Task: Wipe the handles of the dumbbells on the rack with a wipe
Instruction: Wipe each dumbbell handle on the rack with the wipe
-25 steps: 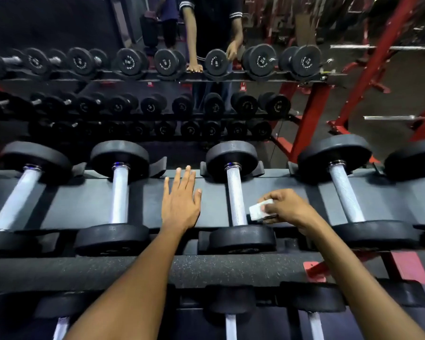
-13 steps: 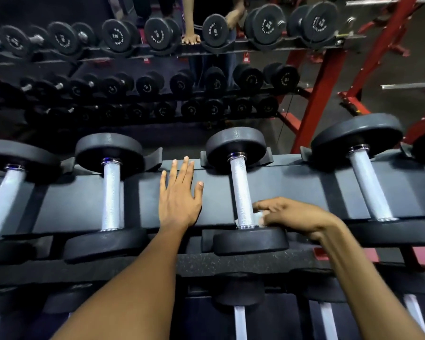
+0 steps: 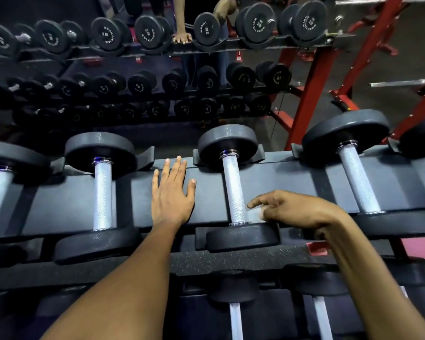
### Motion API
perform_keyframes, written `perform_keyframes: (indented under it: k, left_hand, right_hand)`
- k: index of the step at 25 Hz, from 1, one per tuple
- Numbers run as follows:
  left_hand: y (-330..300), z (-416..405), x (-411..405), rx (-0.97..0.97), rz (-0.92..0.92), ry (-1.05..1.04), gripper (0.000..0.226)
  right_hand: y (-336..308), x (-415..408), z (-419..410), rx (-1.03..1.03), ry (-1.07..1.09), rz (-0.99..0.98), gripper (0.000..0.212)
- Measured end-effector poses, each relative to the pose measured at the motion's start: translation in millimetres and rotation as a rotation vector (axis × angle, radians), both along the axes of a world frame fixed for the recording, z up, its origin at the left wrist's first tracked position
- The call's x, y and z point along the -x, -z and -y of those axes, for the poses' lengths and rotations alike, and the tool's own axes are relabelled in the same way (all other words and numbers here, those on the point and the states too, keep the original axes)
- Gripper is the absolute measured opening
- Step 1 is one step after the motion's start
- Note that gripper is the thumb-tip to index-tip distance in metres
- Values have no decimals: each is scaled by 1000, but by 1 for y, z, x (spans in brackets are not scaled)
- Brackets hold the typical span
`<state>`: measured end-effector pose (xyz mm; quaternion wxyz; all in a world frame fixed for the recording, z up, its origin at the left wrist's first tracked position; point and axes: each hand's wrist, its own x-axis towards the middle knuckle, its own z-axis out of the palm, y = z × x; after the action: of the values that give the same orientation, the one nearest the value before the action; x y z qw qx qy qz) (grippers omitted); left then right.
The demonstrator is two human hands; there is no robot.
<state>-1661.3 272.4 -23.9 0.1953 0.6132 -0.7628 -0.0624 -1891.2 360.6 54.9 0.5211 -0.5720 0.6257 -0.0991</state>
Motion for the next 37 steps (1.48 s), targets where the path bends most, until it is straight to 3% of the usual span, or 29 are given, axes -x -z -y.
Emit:
perform_keyframes:
  k: [3, 6, 7, 11, 15, 29, 31, 33, 35, 37]
  left_hand:
    - [-1, 0, 1, 5, 2, 4, 56]
    - [-1, 0, 1, 7, 1, 0, 56]
    - [0, 0, 1, 8, -1, -1, 56]
    - [1, 2, 0, 15, -1, -1, 55]
    - [1, 0, 1, 16, -15, -3, 55]
    - [-1, 0, 1, 15, -14, -7, 54]
    - [-1, 1, 0, 14, -17, -8, 54]
    - [0, 0, 1, 20, -26, -7, 53]
    - [-1, 0, 1, 20, -34, -3, 53]
    - [-1, 0, 0, 17, -32, -5, 53]
  right_hand:
    - [-3, -12, 3, -8, 24, -36, 20]
    - [-16, -36, 0, 178, -118, -566, 23]
    - [-28, -42, -2, 254, -173, -663, 25]
    - [-58, -63, 13, 443, -521, -324, 24]
    - [-39, -45, 24, 596, -809, -580, 36]
    - [-32, -7, 4, 397, -560, -172, 30]
    - [-33, 21, 2, 287, -492, -218, 26]
    - [-24, 37, 5, 257, -257, -320, 24]
    - [-1, 20, 8, 132, 63, -53, 26]
    - [18, -7, 11, -80, 148, 315, 30]
